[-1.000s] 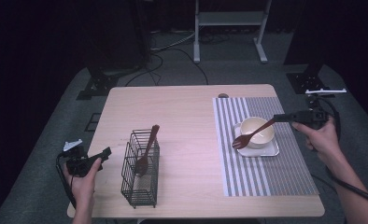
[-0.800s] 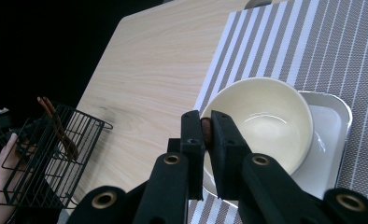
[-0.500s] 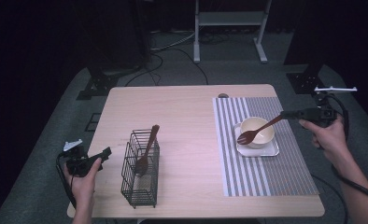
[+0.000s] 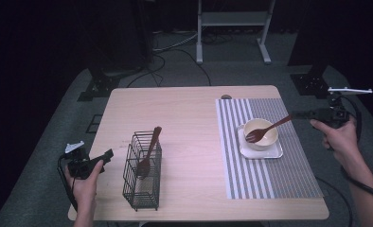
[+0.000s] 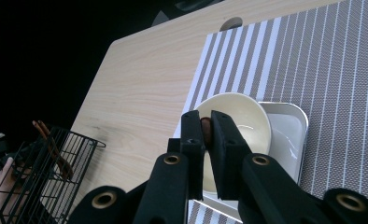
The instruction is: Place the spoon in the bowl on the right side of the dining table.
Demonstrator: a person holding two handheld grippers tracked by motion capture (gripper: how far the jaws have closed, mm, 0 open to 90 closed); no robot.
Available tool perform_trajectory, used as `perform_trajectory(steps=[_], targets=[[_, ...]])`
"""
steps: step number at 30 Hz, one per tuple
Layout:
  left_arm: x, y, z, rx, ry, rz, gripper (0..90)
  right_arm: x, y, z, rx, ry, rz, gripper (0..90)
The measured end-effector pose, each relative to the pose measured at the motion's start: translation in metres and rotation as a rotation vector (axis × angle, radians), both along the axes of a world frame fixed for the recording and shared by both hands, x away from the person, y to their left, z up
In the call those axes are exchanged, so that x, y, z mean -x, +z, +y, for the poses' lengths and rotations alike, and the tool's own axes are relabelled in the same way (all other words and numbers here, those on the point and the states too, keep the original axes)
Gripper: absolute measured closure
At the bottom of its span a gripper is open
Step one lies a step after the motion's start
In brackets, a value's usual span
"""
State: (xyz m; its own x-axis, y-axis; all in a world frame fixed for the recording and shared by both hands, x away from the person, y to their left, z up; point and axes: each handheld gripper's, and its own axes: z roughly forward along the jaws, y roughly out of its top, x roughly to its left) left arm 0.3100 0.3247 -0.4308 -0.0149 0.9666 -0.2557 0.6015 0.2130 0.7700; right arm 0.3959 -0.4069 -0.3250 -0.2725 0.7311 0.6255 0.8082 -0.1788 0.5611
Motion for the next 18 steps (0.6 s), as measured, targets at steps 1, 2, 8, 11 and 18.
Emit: perform_trajectory(steps=[1, 2, 8, 11, 18], targets=[[0.0, 0.0, 0.0, 0.0, 0.0, 0.0, 1.2, 0.0, 0.0, -0.001, -0.001, -0.005, 0.001, 83.7], [0.0, 0.0, 0.0, 0.0, 0.0, 0.0, 1.2, 0.0, 0.0, -0.002, -0.001, -0.006, 0.002, 83.7], [0.0, 0.0, 0.0, -0.001, 0.001, 0.0, 1.2, 0.0, -0.002, -0.007, -0.006, -0.028, 0.004, 83.7], [0.0, 0.0, 0.0, 0.0, 0.0, 0.001, 1.2, 0.0, -0.005, -0.01, -0.013, -0.037, 0.008, 83.7], [0.0, 0.0, 0.001, -0.001, 0.002, 0.003, 1.2, -0.001, -0.012, -0.016, -0.018, -0.063, 0.018, 83.7]])
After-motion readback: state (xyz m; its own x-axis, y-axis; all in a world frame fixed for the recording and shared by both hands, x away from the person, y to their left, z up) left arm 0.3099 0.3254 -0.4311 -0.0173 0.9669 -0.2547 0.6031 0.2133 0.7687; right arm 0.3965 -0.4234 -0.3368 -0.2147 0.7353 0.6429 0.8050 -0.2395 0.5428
